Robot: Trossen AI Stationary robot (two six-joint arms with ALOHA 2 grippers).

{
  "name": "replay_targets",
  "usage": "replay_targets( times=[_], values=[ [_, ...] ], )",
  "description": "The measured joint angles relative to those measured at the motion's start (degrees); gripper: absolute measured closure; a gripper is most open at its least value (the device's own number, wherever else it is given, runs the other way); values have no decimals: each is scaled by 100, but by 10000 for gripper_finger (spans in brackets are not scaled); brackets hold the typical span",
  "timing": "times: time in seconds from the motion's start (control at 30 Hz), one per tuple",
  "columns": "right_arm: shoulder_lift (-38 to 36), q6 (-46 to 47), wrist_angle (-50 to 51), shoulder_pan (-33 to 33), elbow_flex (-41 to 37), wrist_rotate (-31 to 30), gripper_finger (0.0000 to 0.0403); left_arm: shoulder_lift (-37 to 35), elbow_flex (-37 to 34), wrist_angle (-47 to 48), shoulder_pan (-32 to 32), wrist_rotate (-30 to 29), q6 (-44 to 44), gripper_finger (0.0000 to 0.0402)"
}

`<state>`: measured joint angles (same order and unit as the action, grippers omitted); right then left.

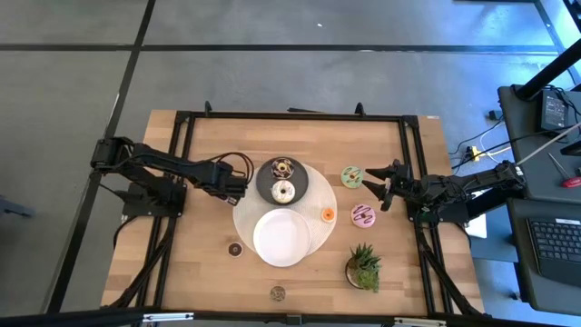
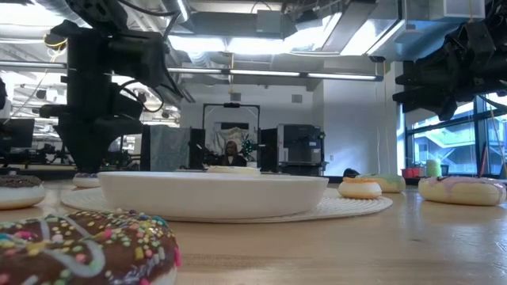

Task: Pick & Place donuts
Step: Put the small blue donut on the white plate

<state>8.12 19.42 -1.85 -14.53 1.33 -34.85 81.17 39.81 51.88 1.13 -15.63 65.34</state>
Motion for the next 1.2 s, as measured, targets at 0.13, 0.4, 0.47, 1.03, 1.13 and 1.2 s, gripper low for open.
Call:
replay_targets(
  times=[0.13, 0.4, 0.47, 1.03, 1.13, 1.2],
  values=[
    [0, -4, 0, 0, 0, 0, 164, 0, 0, -48, 0, 84, -9, 283],
    [0, -11, -1, 0, 0, 0, 164, 0, 0, -210, -5, 561, -9, 290],
    [0, -11, 0, -1, 1, 0, 164, 0, 2, -289, -7, 636, -10, 290],
    [2, -13, -2, 0, 0, 0, 164, 2, 4, -434, -266, 887, 143, 302],
    [2, -13, 0, 0, 0, 0, 164, 2, 4, -485, -264, 1008, 154, 314],
    [2, -13, 0, 0, 0, 2, 164, 3, 4, -591, -269, 1062, 151, 323]
  ],
)
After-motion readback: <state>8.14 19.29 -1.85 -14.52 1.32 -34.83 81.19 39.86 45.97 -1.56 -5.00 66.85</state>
